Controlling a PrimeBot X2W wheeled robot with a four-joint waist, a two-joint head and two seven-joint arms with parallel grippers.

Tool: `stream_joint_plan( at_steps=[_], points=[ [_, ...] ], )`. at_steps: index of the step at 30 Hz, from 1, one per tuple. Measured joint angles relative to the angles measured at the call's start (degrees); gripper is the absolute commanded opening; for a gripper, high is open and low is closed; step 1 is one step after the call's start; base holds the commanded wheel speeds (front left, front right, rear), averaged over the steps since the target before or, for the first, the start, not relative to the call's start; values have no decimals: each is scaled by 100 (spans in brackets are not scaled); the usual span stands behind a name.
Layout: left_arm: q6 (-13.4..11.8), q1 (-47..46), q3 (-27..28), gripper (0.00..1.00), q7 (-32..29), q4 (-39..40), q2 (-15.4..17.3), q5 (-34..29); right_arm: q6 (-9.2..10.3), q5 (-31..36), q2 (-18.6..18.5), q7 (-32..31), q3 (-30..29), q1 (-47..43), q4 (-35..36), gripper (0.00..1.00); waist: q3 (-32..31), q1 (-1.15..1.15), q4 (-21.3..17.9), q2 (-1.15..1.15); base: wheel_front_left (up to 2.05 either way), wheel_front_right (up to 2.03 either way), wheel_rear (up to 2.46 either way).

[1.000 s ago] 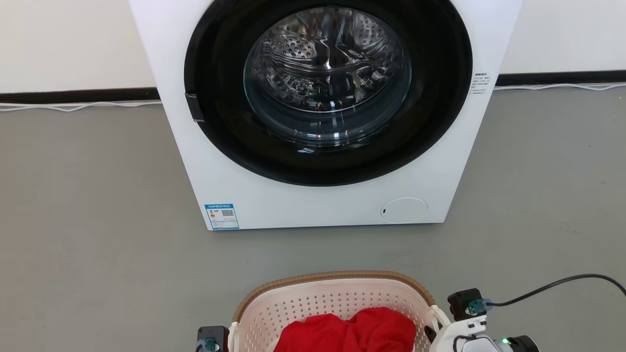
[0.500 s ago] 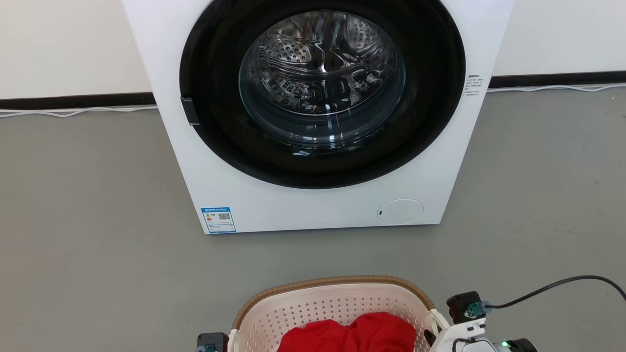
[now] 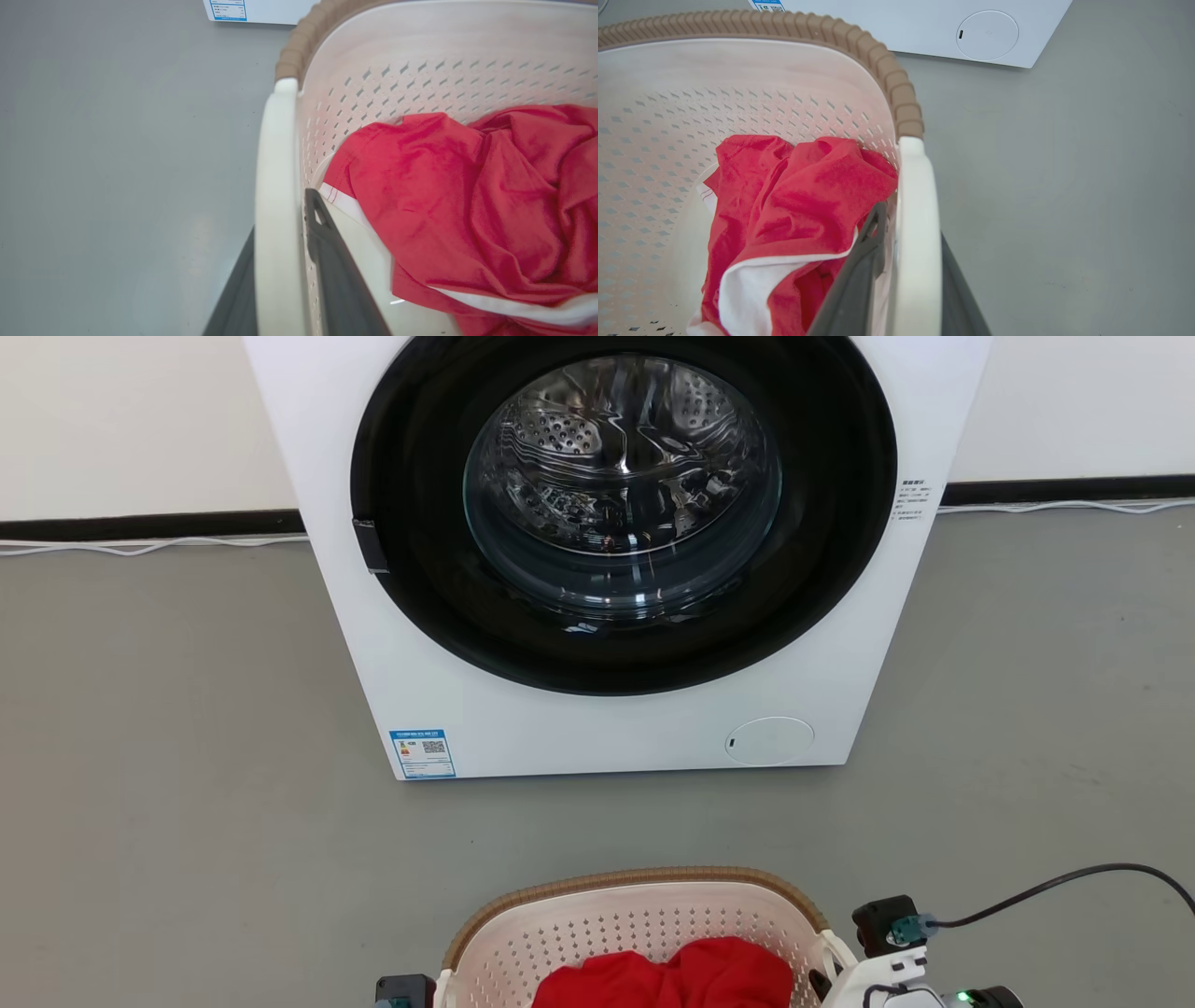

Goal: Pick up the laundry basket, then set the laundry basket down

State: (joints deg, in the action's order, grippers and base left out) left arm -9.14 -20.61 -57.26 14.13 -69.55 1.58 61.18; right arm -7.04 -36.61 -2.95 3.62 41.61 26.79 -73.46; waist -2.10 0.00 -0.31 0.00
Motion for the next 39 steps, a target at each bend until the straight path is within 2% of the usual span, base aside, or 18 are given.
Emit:
stream_joint_plan(
  at_steps=[29,39],
  points=[
    [-3,-38,-212,0,1,-80,-8,271,0,-222,12,52,185,27,-85,0,65,0,-14,0,0,0,0],
    [-156,-313,-122,0,1,44,0,288,0,-222,-19,252,190,229,-101,0,474,0,-13,0,0,0,0]
  ],
)
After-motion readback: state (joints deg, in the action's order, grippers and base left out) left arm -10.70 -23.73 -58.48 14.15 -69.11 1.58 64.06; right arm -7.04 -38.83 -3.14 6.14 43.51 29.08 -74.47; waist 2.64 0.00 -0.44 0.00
